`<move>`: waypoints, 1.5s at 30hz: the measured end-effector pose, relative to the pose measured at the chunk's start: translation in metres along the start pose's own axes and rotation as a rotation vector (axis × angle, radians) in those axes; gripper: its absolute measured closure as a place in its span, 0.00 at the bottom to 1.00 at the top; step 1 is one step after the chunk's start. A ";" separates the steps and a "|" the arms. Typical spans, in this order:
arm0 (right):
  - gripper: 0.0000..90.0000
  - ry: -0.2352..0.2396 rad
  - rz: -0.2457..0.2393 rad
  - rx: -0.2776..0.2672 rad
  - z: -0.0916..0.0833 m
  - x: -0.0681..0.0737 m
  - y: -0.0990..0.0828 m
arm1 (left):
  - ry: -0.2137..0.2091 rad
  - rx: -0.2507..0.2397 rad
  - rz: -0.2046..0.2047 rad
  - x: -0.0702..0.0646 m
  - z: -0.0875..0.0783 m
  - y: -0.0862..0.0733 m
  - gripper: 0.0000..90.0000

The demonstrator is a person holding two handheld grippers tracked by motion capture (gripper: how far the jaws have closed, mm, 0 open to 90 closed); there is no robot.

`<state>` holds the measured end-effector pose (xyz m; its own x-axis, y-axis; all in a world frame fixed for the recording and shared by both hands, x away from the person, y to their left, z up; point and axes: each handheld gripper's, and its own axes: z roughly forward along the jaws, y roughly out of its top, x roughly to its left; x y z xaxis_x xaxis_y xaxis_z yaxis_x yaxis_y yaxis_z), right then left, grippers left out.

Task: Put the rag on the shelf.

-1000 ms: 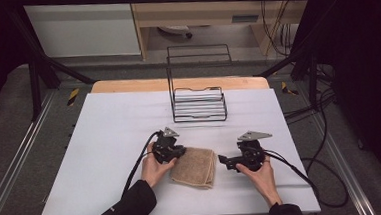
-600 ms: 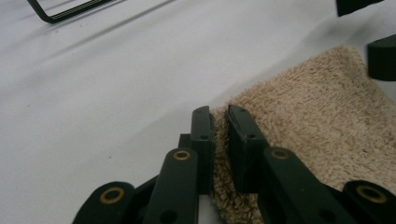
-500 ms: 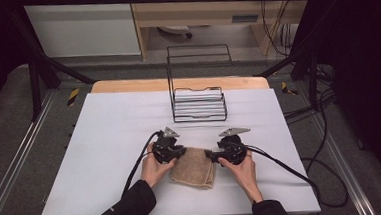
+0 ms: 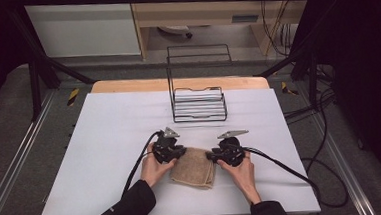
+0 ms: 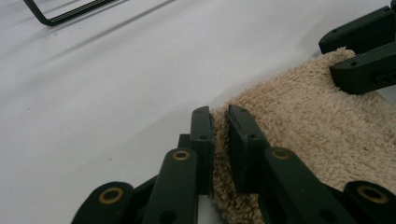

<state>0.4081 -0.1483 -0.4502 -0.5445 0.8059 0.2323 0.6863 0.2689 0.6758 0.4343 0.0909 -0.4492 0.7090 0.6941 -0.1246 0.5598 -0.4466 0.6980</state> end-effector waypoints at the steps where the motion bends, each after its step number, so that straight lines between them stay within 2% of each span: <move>1: 0.76 0.005 0.005 0.001 0.000 0.000 0.000 | 0.002 0.000 0.001 0.000 0.000 0.000 0.89; 7: 0.89 0.023 0.023 -0.001 0.000 0.001 -0.001 | -0.004 -0.002 0.003 0.000 0.000 0.000 0.89; 11: 0.92 0.024 0.025 -0.007 0.000 0.001 -0.001 | -0.017 -0.001 -0.008 0.003 -0.001 0.000 0.89; 19: 0.94 0.035 0.025 -0.019 -0.004 0.002 0.000 | -0.036 0.002 -0.022 0.005 -0.004 0.001 0.93; 22: 0.95 0.044 0.018 -0.032 -0.008 0.002 0.001 | -0.039 -0.014 -0.015 0.004 -0.008 0.003 0.93; 25: 0.95 0.055 0.010 -0.051 -0.013 0.003 0.002 | -0.057 -0.048 -0.014 0.003 -0.021 0.007 0.93; 45: 0.95 0.110 -0.035 -0.176 -0.044 0.006 0.009 | -0.074 -0.130 0.030 -0.007 -0.055 0.020 0.94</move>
<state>0.3901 -0.1639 -0.4118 -0.6228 0.7326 0.2746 0.5760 0.1918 0.7946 0.4172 0.1082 -0.3959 0.7572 0.6356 -0.1506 0.4809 -0.3865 0.7870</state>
